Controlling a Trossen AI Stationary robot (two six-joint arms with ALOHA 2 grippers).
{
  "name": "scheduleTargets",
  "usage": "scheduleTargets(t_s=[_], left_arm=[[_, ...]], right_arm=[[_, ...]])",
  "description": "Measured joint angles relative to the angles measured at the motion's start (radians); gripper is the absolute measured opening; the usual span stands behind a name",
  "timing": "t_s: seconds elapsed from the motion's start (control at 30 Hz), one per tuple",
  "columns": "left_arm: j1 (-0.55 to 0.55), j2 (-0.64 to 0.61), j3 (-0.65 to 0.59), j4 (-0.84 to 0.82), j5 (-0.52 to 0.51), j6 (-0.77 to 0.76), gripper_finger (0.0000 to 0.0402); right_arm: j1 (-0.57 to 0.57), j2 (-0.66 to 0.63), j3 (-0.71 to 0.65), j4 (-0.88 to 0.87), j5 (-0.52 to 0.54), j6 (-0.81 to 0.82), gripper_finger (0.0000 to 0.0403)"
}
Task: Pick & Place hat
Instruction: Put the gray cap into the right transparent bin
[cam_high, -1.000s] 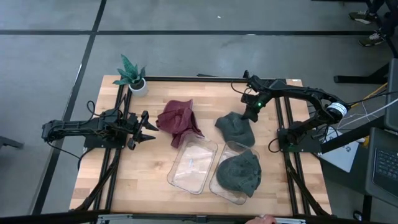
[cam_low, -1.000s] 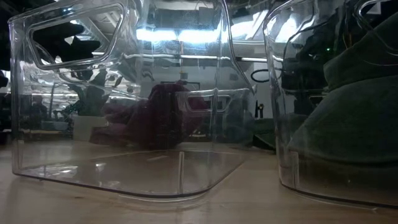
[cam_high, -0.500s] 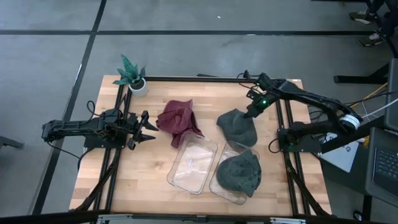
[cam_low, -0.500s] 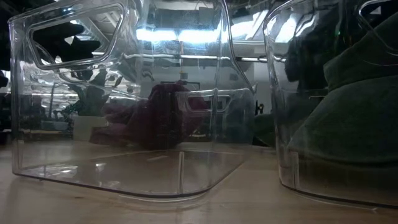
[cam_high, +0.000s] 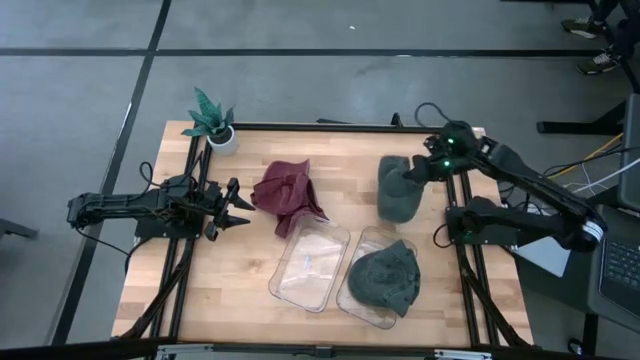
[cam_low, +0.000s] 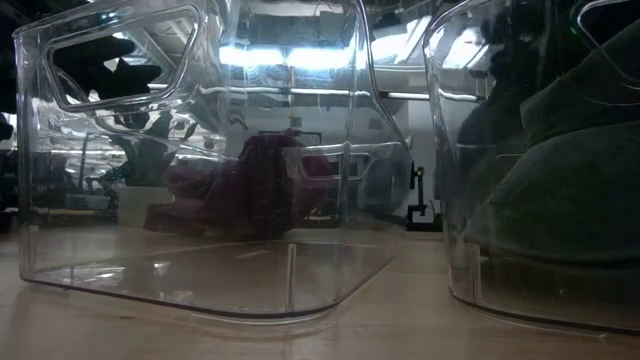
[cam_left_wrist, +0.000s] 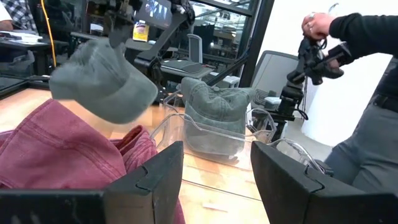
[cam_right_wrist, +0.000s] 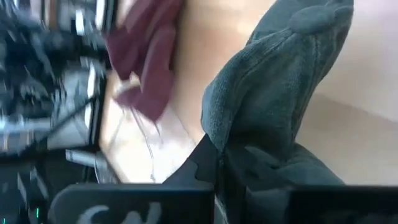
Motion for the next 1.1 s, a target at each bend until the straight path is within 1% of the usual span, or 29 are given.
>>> scheduleTargets(t_s=[0.2, 0.43, 0.7, 1.1], left_arm=[[0.0, 0.0, 0.0, 0.0, 0.0, 0.0, 0.0184], [0.0, 0.0, 0.0, 0.0, 0.0, 0.0, 0.0184], [0.0, 0.0, 0.0, 0.0, 0.0, 0.0, 0.0184], [0.0, 0.0, 0.0, 0.0, 0.0, 0.0, 0.0184]], right_arm=[[0.1, -0.13, 0.0, 0.025, 0.173, 0.18, 0.0005], [0.244, -0.188, 0.0, 0.099, 0.343, 0.322, 0.0004], [0.448, -0.181, 0.0, 0.21, 0.448, 0.425, 0.0004], [0.753, -0.108, 0.0, 0.386, 0.652, 0.581, 0.0004]])
